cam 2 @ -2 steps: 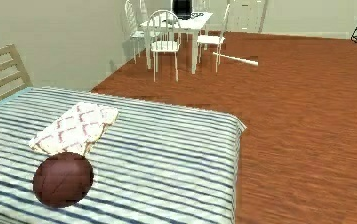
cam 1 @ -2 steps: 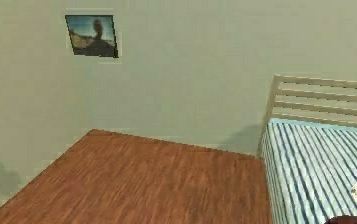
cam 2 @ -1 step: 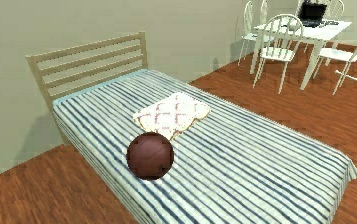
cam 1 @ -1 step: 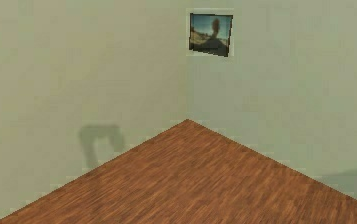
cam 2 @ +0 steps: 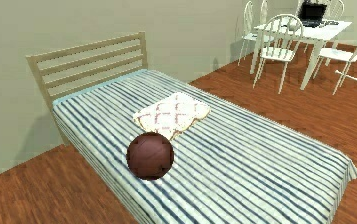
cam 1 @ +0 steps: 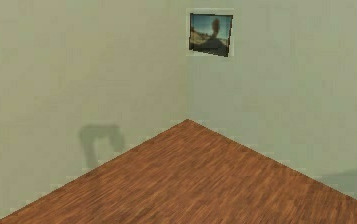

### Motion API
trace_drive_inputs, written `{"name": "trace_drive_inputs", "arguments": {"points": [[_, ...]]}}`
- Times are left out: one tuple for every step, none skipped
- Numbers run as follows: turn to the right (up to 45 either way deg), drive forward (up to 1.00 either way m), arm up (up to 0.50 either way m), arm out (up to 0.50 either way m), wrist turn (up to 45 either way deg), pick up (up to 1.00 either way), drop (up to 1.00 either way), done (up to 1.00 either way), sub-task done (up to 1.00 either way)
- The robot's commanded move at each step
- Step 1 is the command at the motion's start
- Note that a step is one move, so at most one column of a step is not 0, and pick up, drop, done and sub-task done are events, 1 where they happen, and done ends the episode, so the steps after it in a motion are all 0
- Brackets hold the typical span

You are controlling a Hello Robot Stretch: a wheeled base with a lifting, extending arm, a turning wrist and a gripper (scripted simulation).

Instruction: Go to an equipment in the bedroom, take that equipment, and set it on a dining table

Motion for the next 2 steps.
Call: {"name": "trace_drive_inputs", "arguments": {"points": [[0.0, 0.00, 0.26, 0.00, 0.0, 0.00, 0.00, 0.00, 0.00], [0.0, 0.00, 0.00, 0.34, 0.0, 0.00, 0.00, 0.00, 0.00]]}}
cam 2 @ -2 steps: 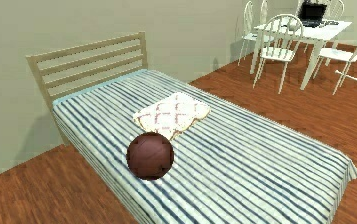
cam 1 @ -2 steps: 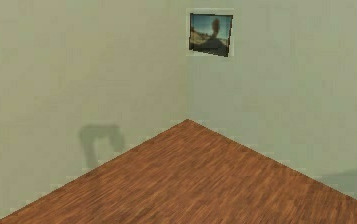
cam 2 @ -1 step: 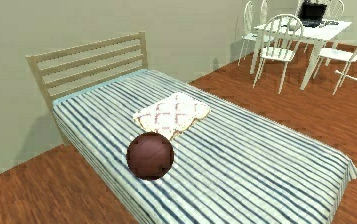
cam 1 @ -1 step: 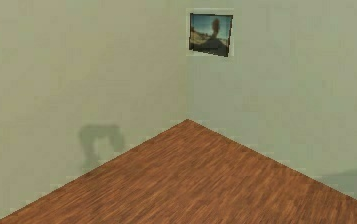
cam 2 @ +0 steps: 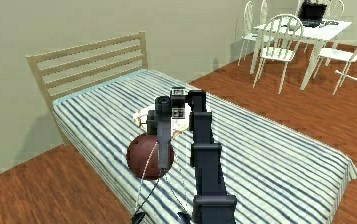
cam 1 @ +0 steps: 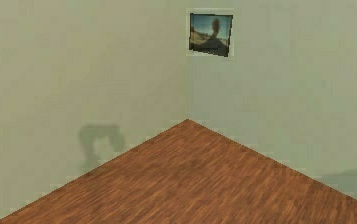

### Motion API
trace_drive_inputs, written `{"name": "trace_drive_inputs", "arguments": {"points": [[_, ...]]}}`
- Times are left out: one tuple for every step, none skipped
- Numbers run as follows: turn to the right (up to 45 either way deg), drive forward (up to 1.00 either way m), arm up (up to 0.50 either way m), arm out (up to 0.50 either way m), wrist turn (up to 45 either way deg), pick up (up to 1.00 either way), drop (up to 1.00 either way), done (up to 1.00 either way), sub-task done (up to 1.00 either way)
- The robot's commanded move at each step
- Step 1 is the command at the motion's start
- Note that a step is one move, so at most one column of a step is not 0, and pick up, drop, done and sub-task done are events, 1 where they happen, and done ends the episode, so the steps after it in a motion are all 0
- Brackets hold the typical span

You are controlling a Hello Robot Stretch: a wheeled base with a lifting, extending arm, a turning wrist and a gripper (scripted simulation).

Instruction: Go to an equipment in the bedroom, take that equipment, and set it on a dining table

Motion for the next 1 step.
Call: {"name": "trace_drive_inputs", "arguments": {"points": [[0.0, 0.00, 0.00, 0.00, 45.0, 0.00, 0.00, 0.00, 0.00]]}}
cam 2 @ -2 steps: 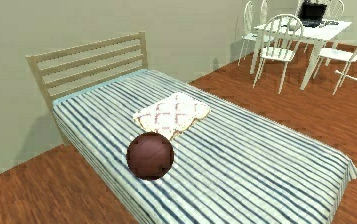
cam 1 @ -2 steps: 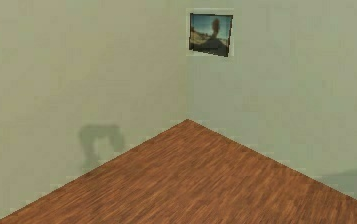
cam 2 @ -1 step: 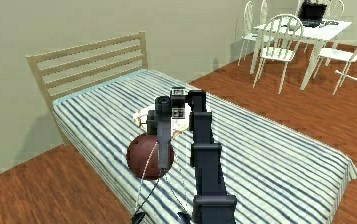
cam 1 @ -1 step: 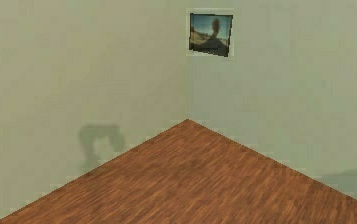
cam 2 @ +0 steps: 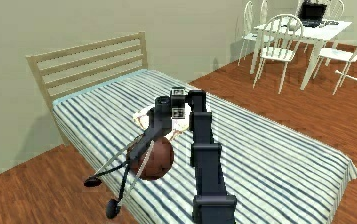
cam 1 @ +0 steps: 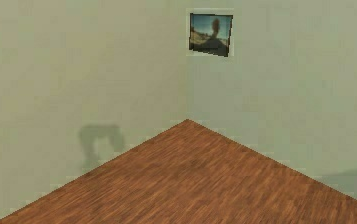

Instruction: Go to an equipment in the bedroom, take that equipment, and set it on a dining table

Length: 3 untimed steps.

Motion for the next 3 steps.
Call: {"name": "trace_drive_inputs", "arguments": {"points": [[0.0, 0.00, 0.00, 0.00, 45.0, 0.00, 0.00, 0.00, 0.00], [0.0, 0.00, 0.00, 0.00, 45.0, 0.00, 0.00, 0.00, 0.00], [0.0, 0.00, 0.00, 0.00, 15.0, 0.00, 0.00, 0.00, 0.00]]}}
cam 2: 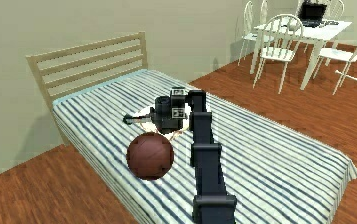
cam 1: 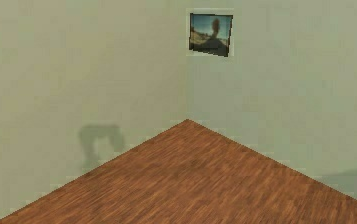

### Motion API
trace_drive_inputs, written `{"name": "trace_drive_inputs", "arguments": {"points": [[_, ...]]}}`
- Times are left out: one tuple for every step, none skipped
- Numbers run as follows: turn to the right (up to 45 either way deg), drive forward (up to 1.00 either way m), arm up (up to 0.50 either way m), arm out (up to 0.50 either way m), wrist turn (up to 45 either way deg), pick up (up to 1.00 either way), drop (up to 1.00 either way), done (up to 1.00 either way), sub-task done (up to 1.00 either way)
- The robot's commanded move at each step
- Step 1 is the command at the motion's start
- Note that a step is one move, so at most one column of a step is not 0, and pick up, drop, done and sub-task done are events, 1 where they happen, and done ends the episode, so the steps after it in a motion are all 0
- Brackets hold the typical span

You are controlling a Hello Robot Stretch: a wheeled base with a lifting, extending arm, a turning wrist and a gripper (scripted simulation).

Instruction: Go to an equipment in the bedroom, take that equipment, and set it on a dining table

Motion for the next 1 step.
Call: {"name": "trace_drive_inputs", "arguments": {"points": [[0.0, 0.00, -0.30, 0.00, 0.0, 0.00, 0.00, 0.00, 0.00]]}}
